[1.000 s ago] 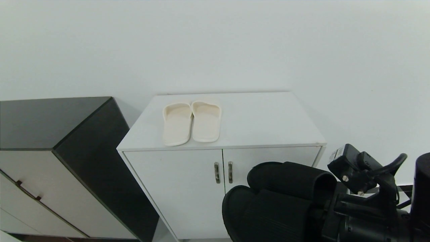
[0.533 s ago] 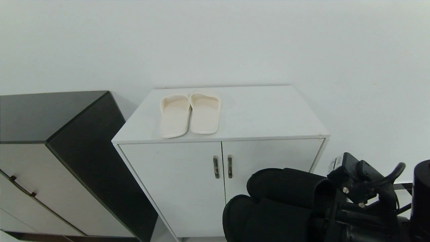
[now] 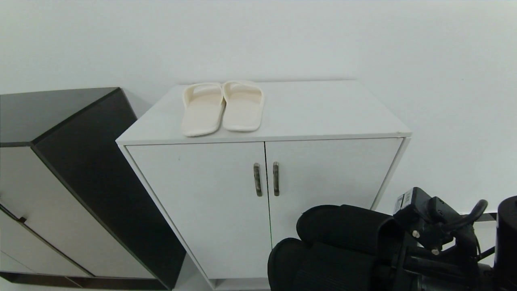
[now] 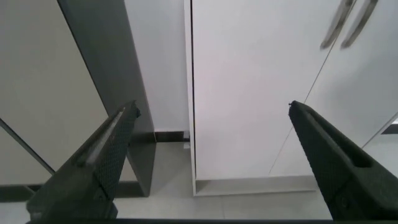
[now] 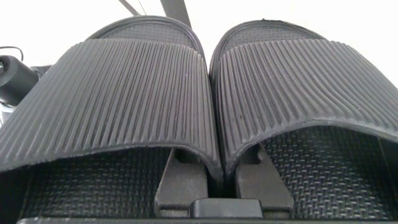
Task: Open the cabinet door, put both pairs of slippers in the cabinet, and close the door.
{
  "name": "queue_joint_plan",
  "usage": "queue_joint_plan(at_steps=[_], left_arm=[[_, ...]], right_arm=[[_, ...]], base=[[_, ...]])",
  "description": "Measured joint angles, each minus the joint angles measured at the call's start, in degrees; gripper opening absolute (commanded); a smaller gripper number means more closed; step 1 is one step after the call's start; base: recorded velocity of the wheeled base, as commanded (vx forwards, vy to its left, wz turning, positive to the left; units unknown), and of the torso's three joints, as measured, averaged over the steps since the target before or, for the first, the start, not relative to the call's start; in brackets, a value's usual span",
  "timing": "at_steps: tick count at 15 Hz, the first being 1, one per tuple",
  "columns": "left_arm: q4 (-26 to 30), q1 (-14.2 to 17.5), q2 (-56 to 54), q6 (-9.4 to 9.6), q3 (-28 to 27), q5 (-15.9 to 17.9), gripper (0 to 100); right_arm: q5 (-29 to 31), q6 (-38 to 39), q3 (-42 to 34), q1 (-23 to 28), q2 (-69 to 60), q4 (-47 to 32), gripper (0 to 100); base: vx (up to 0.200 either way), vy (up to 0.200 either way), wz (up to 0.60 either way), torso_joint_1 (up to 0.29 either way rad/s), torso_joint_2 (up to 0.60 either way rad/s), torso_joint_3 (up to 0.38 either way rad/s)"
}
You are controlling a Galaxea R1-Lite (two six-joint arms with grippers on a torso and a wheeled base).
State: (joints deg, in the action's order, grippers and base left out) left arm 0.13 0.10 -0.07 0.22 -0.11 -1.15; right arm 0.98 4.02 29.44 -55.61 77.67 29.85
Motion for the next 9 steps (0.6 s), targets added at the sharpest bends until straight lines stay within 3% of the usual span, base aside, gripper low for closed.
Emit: queue_joint_plan(at_steps=[7,9], left_arm=[[-0.04,-0.07,0.21,-0.04,0.01,0.30,100],[-0.16,-0.07,0.23,1.66,-0.05,0.49,100]], right_arm=[[-1.05,0.21,-0.54,0.24,0.06,0.00,0],[-1.07,0.21,-0.87,0.24,0.06,0.00,0]], base=[[0.000,0.000,0.00,-0.152,0.48,0.325],[0.000,0.000,0.00,-0.115,0.46,0.342]])
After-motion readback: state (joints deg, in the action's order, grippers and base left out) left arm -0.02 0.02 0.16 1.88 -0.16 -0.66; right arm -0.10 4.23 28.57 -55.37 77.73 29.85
